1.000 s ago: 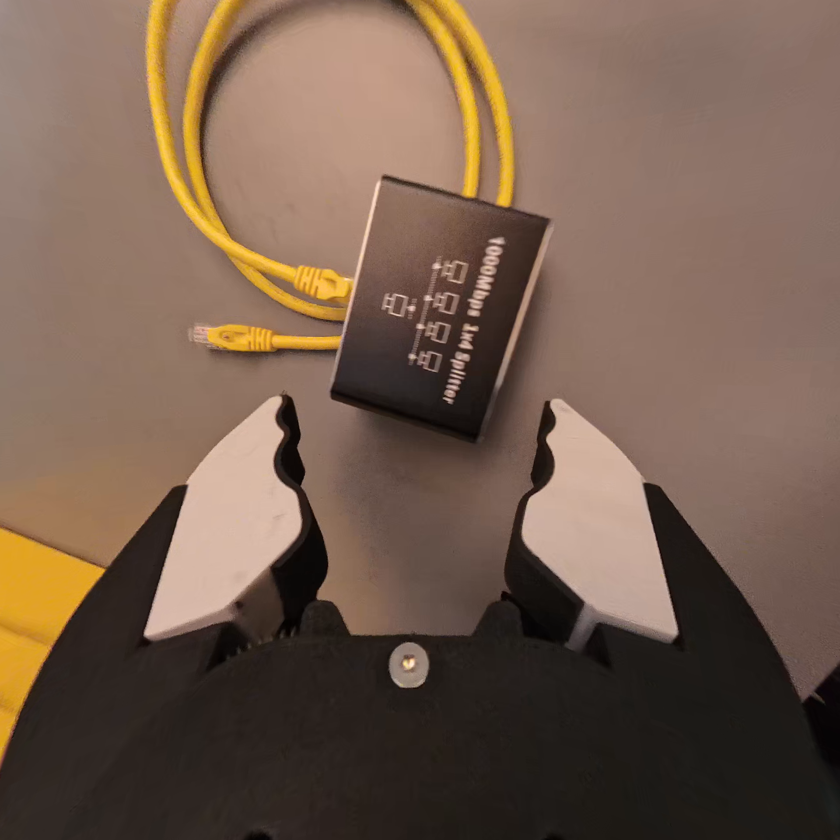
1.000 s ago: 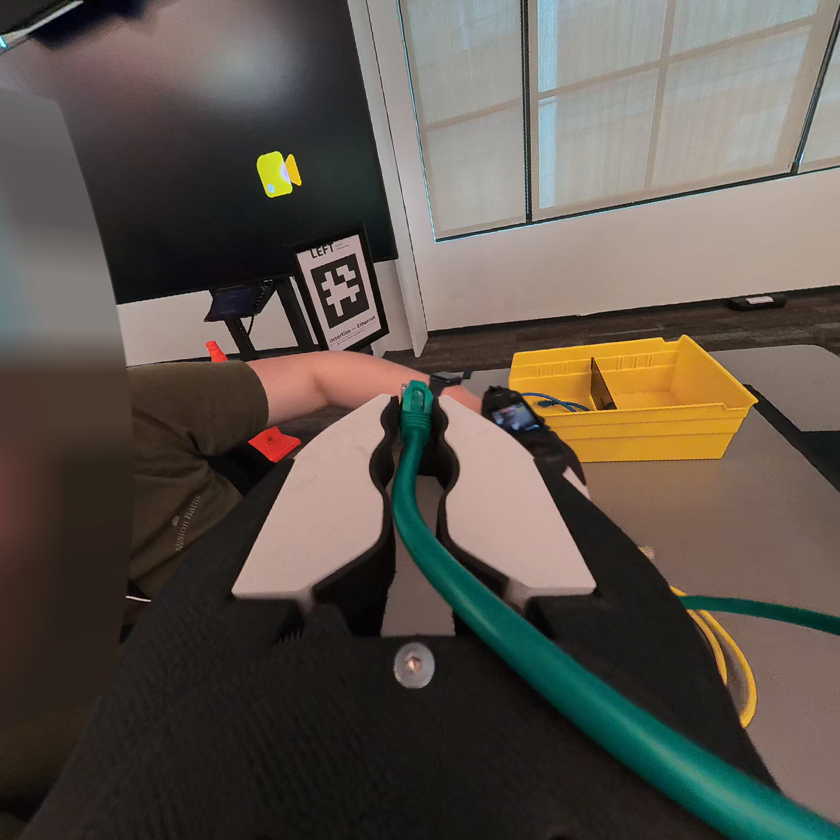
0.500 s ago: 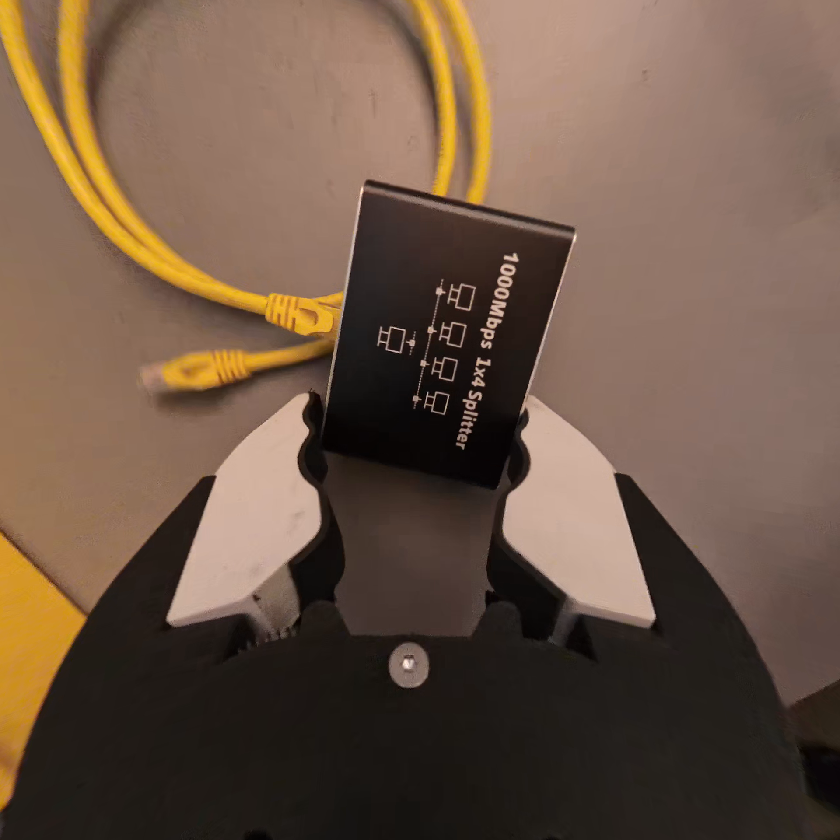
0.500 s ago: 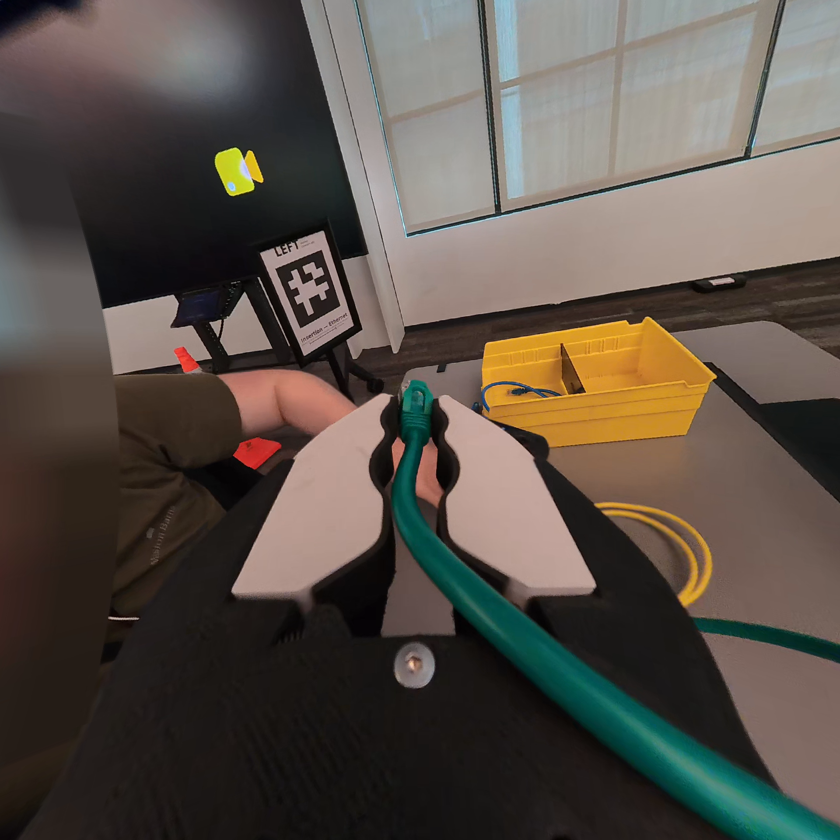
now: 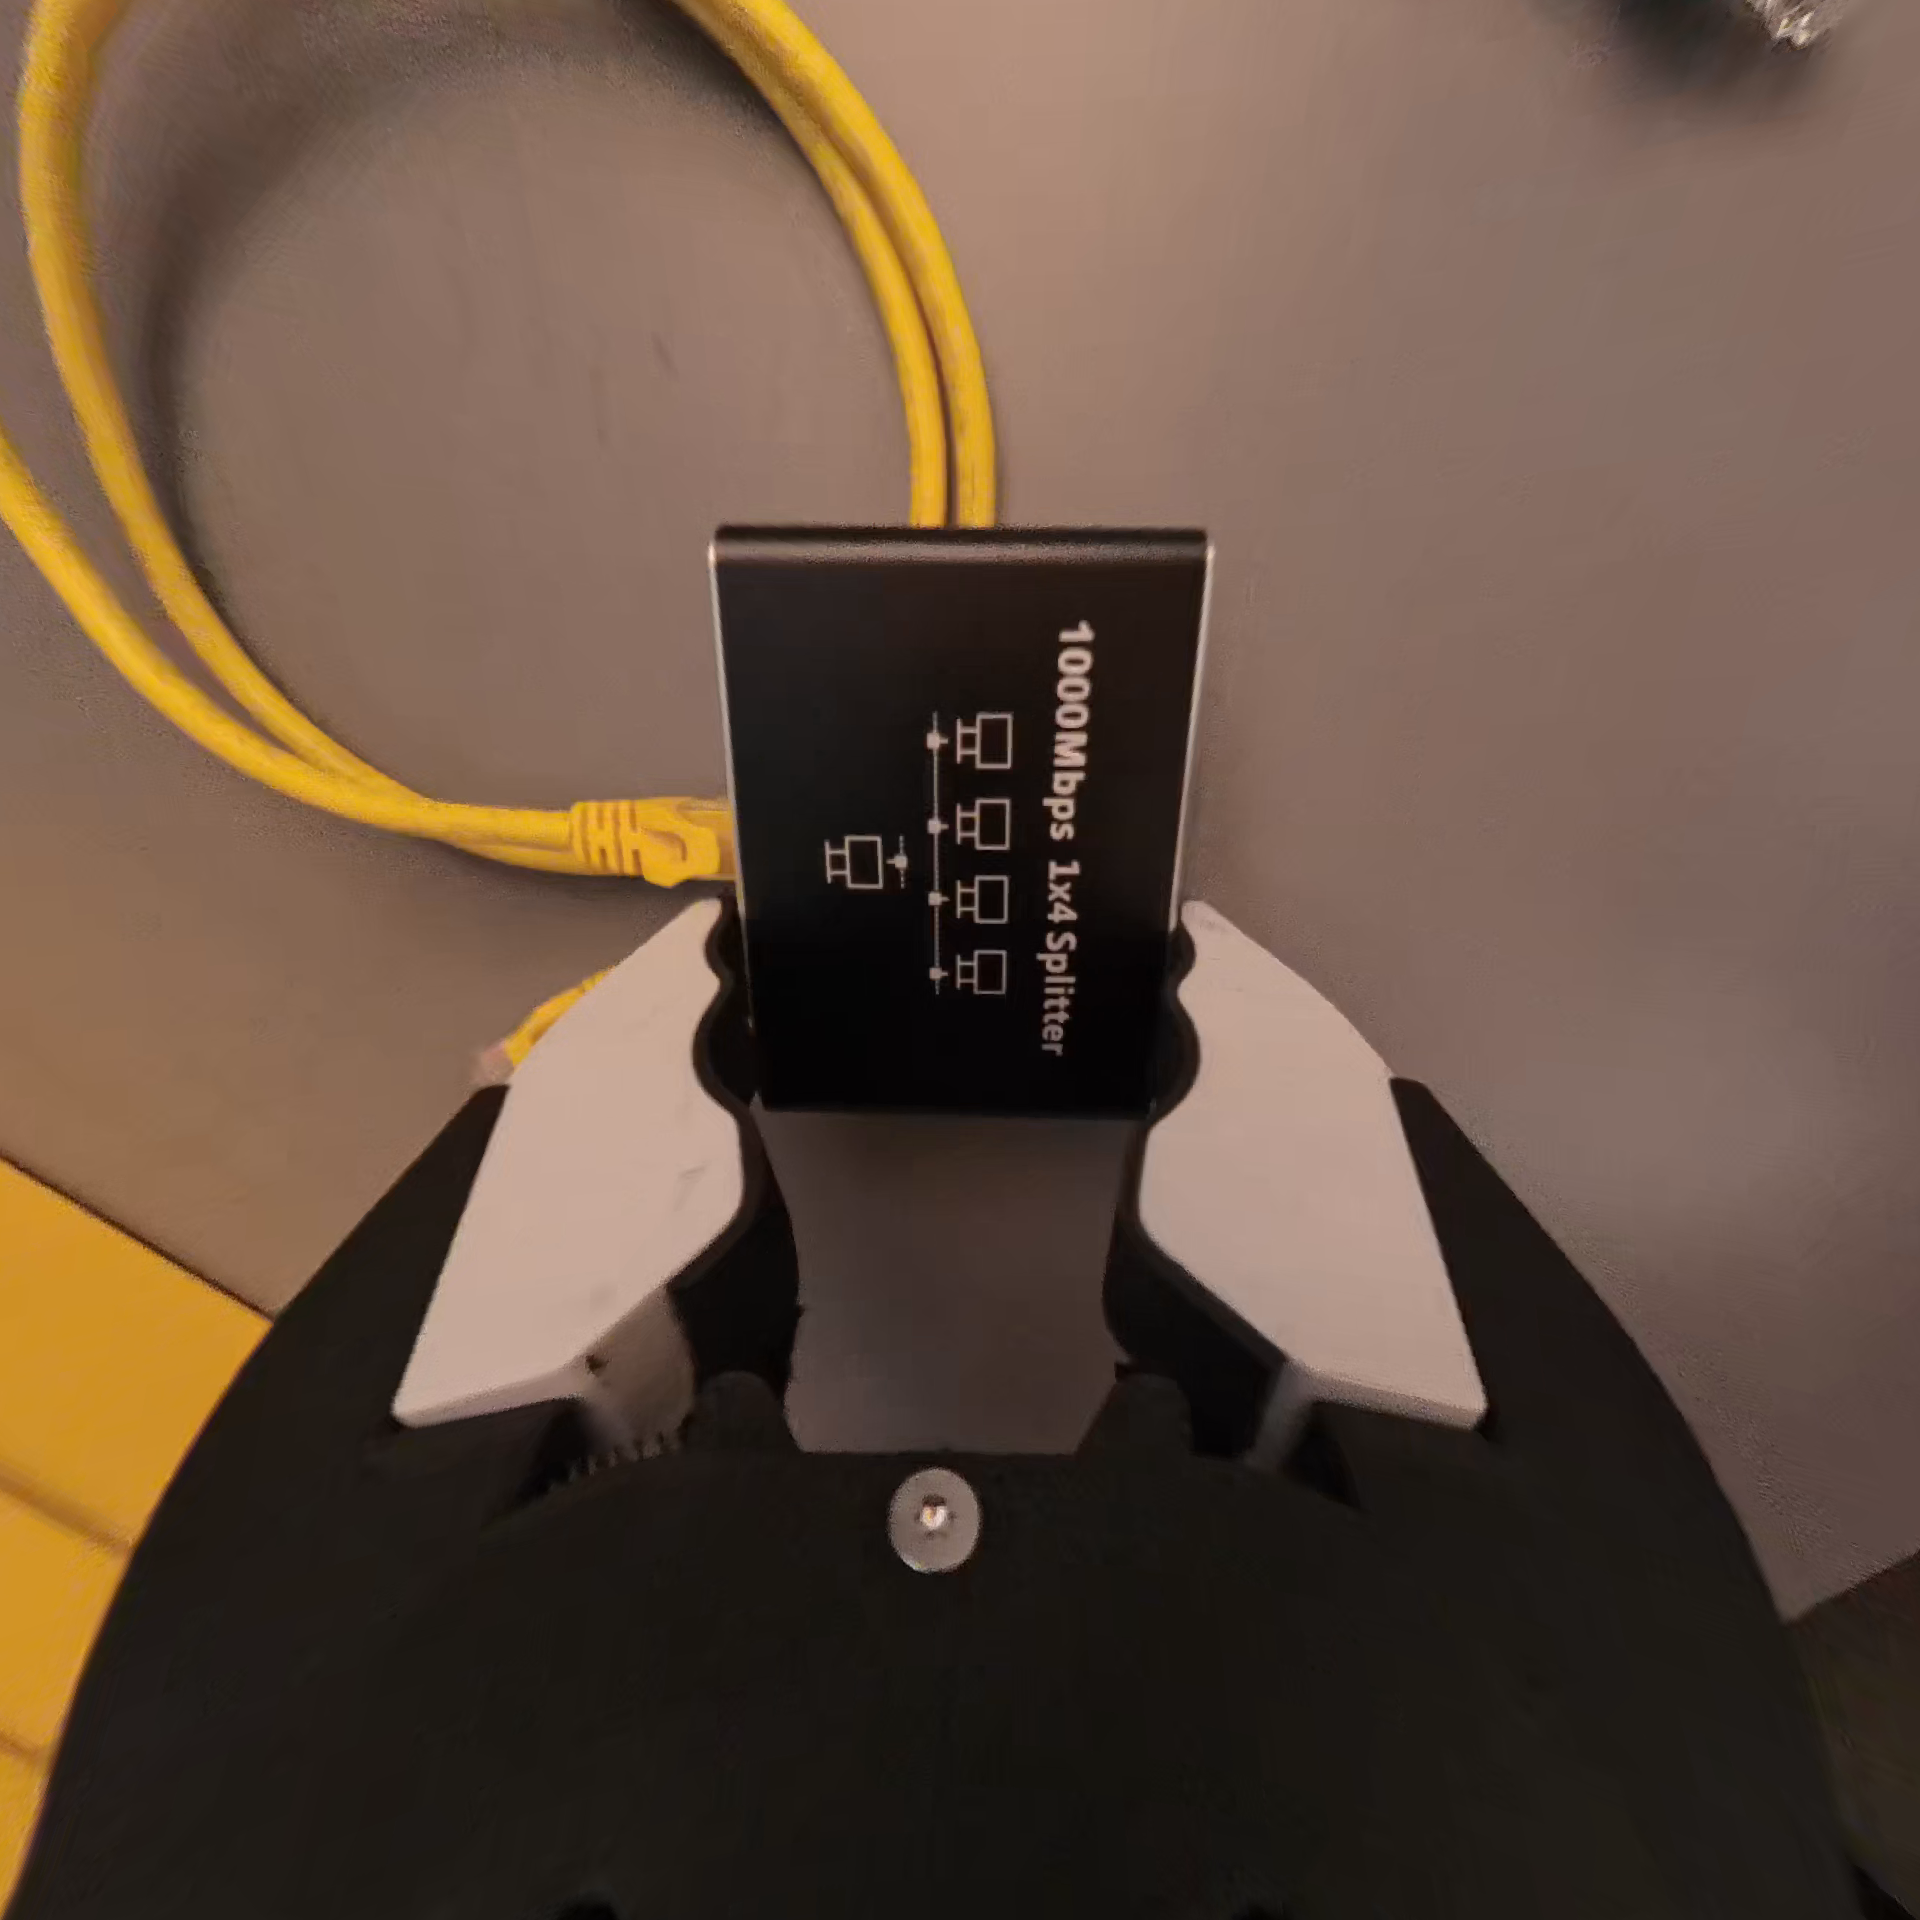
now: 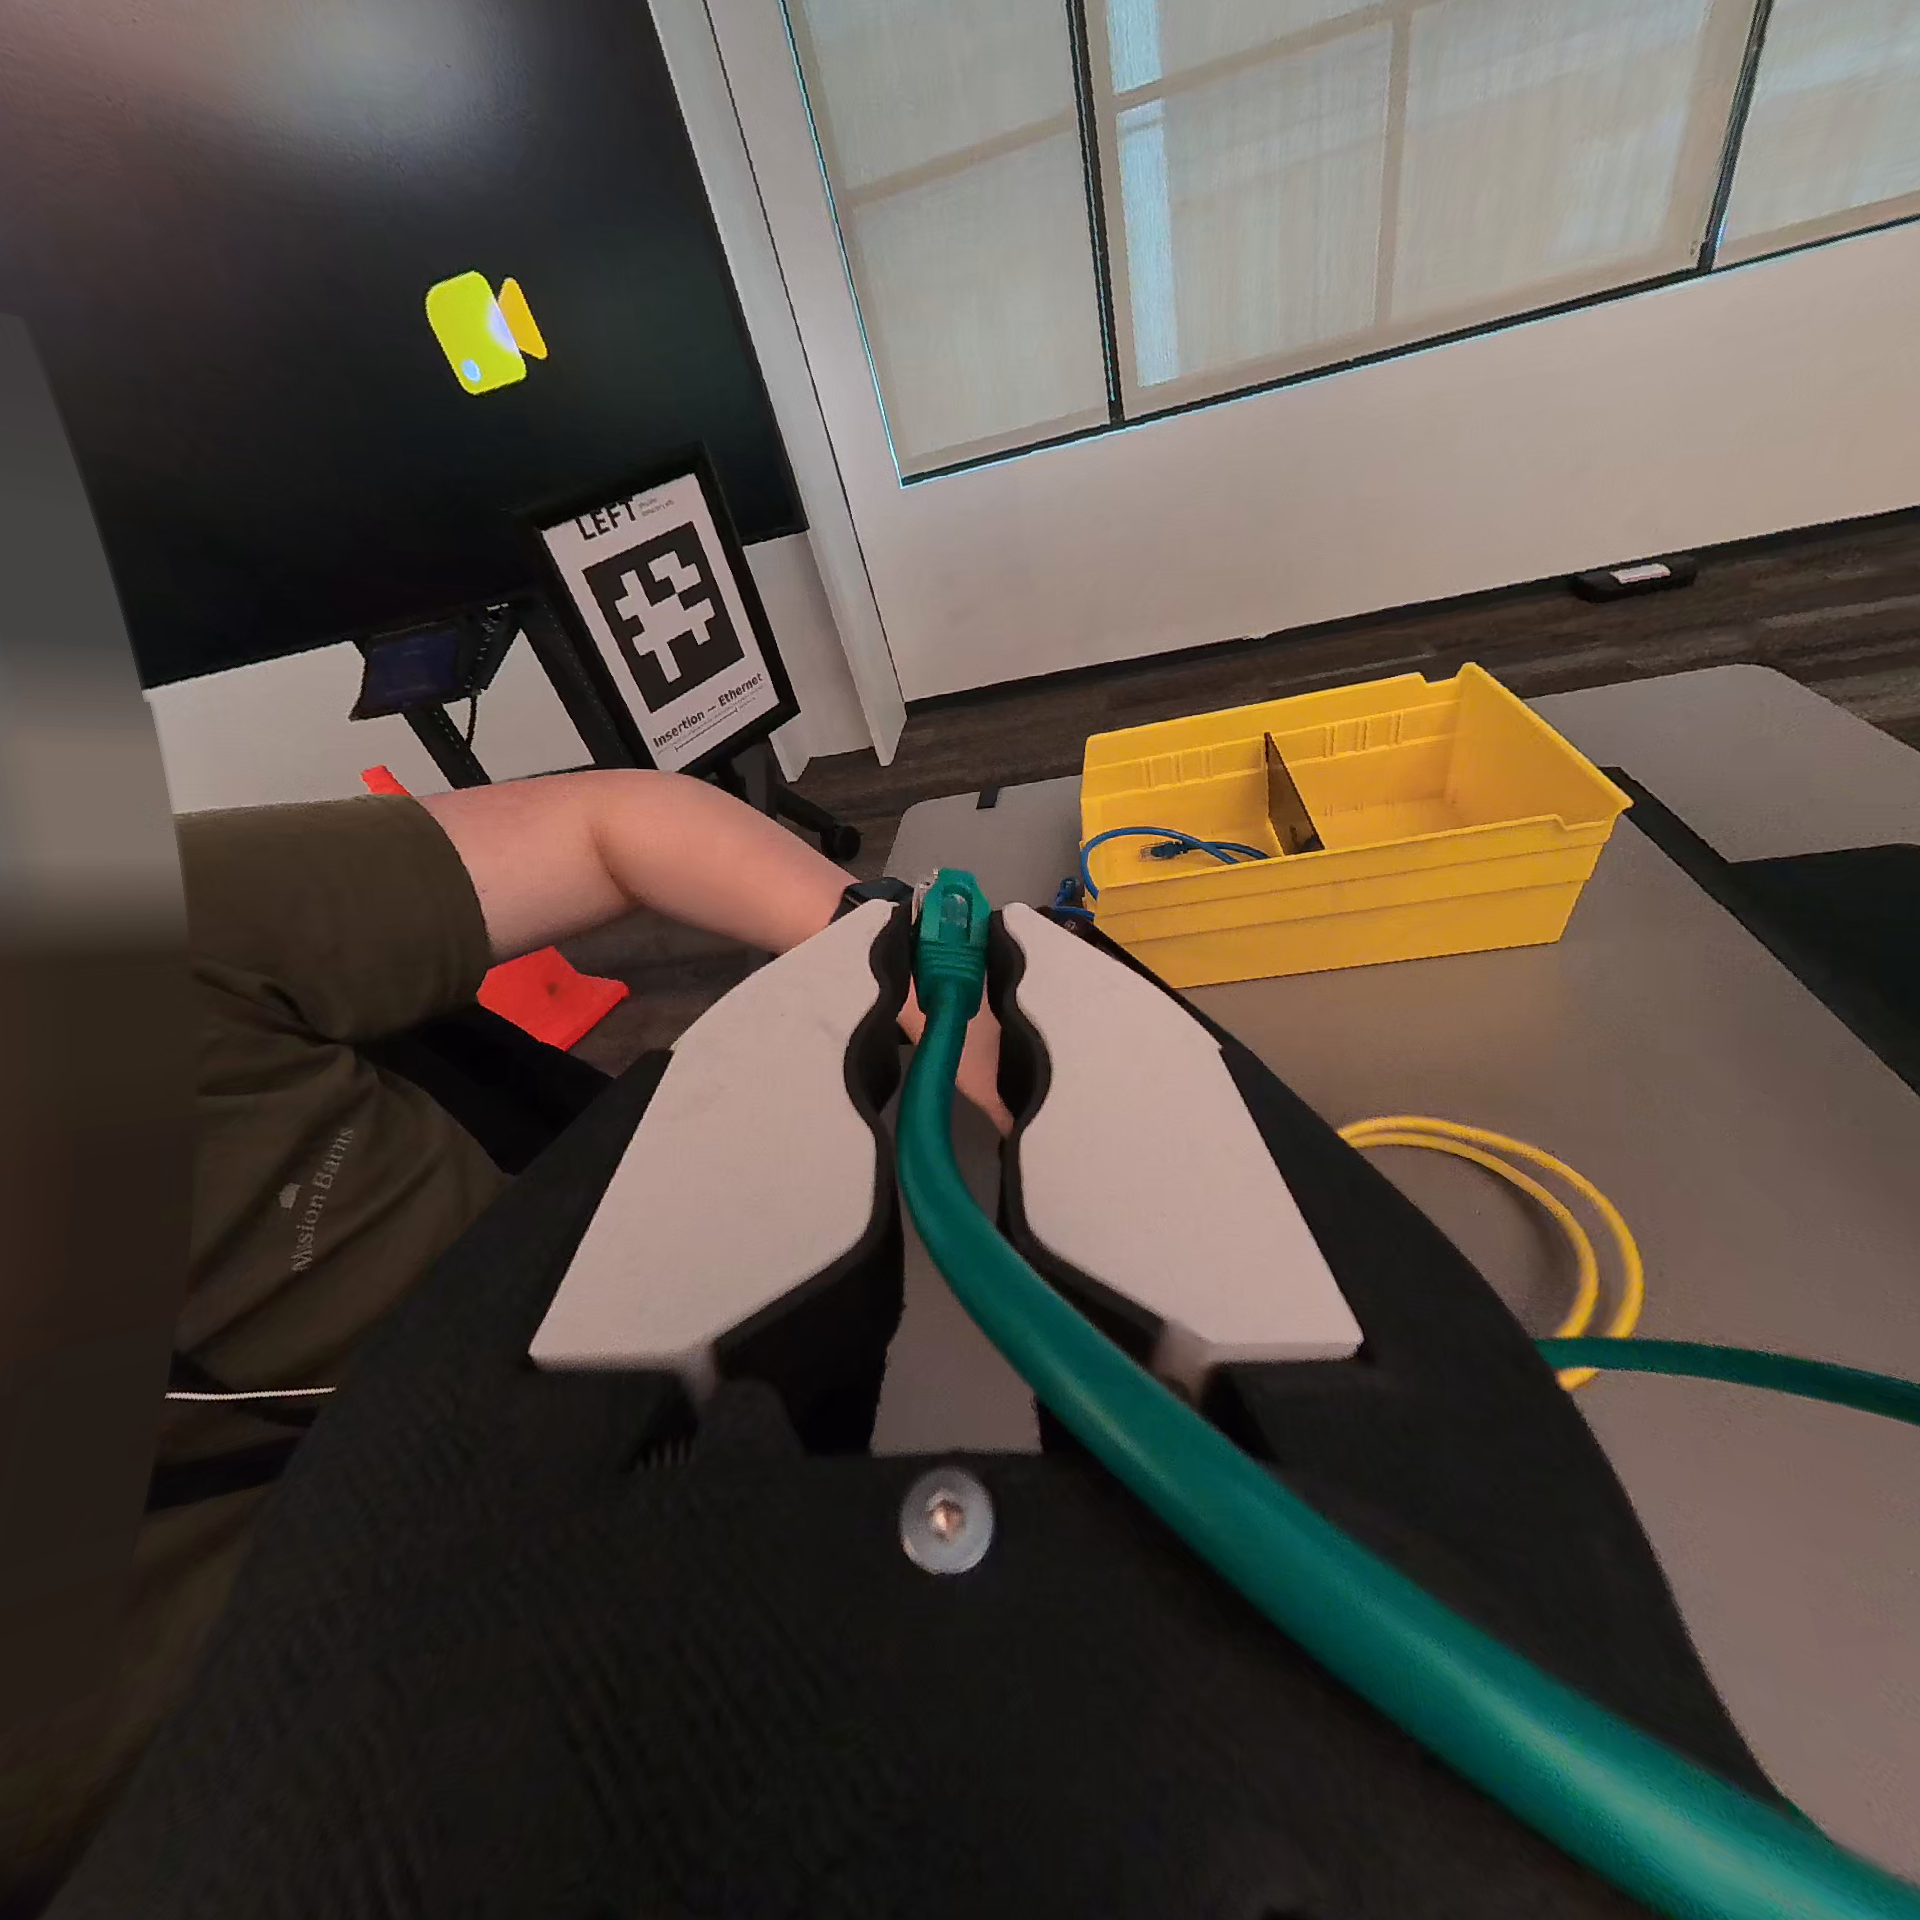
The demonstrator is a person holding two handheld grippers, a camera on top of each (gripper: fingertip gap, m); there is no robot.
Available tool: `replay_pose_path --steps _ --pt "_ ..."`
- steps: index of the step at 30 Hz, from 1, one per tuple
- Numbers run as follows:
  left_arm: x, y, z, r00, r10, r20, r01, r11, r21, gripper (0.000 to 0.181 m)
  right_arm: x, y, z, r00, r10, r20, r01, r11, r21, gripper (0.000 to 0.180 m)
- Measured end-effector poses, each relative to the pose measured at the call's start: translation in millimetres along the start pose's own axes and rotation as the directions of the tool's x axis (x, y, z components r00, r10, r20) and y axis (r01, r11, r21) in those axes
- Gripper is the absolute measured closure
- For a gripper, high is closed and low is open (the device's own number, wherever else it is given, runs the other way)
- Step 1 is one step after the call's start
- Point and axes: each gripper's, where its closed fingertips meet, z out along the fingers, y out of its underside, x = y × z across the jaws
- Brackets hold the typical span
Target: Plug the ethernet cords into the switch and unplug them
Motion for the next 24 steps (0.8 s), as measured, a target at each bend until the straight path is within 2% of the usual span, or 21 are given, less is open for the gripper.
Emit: replay_pose_path --steps 1,5,9,12,15,16,19,24 --pt "0 1 1 1.0 -0.024 -0.02 0.024 1.0 0.0 0.107 2 1 0 1.0 0.004 -0.004 -0.004 1.0 -0.001 0.165" --pt "3 -2 -3 0.983 -0.133 -0.128 0.141 0.988 0.061 0.107 12 4 -1 0.999 0.005 -0.052 -0.006 1.0 -0.017 0.166" --pt "8 -12 -17 0.88 -0.295 -0.373 0.374 0.914 0.158 0.107 25 10 3 0.994 0.005 -0.111 -0.009 0.999 -0.04 0.166" --pt "7 -29 -41 0.758 -0.315 -0.571 0.533 0.804 0.263 0.107 35 16 12 0.988 -0.017 -0.155 0.005 0.997 -0.076 0.165" --pt "-2 -48 -76 0.606 -0.261 -0.751 0.692 0.639 0.336 0.107 48 24 29 0.968 -0.132 -0.215 0.106 0.986 -0.129 0.165" --pt "-5 -51 -86 0.591 -0.237 -0.771 0.713 0.6 0.362 0.107 50 27 37 0.959 -0.184 -0.217 0.154 0.977 -0.148 0.165" --pt "-18 -54 -106 0.628 -0.218 -0.747 0.727 0.507 0.463 0.107 60 38 62 0.895 -0.368 -0.251 0.318 0.923 -0.217 0.166" --pt "-34 -51 -129 0.723 -0.279 -0.632 0.684 0.417 0.599 0.107 70 62 90 0.7 -0.669 -0.25 0.568 0.734 -0.373 0.166"
